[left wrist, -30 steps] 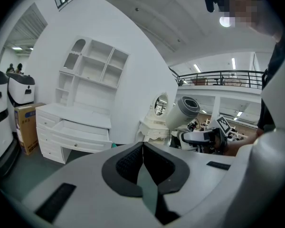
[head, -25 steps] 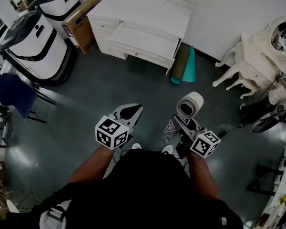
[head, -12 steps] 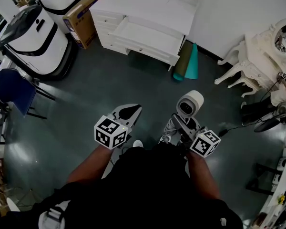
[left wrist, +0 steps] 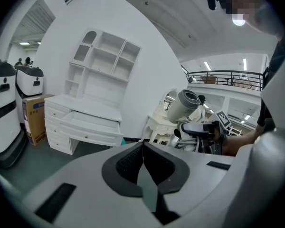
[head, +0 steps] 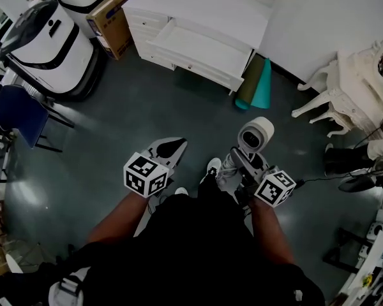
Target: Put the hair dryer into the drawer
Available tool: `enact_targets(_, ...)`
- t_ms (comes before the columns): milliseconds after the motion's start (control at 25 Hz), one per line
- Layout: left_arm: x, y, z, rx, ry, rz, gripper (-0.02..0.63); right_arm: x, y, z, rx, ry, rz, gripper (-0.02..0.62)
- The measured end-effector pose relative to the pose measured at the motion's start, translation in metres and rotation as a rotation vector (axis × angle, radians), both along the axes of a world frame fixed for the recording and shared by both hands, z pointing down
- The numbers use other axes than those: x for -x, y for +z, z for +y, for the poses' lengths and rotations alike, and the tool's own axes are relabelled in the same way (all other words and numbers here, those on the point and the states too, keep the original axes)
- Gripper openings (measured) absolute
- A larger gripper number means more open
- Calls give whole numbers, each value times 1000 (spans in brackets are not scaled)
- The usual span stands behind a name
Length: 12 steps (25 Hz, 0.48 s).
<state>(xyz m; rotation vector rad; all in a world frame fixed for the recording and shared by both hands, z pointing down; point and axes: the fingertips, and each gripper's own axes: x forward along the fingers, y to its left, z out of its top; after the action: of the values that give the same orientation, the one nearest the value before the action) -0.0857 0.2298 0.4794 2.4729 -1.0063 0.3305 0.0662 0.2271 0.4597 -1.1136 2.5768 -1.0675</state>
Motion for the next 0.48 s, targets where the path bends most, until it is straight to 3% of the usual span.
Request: enact_targets(480,-70,-25,-126,-39,-12,-23,11,-60,-5,-126,-28,-25,-23,215)
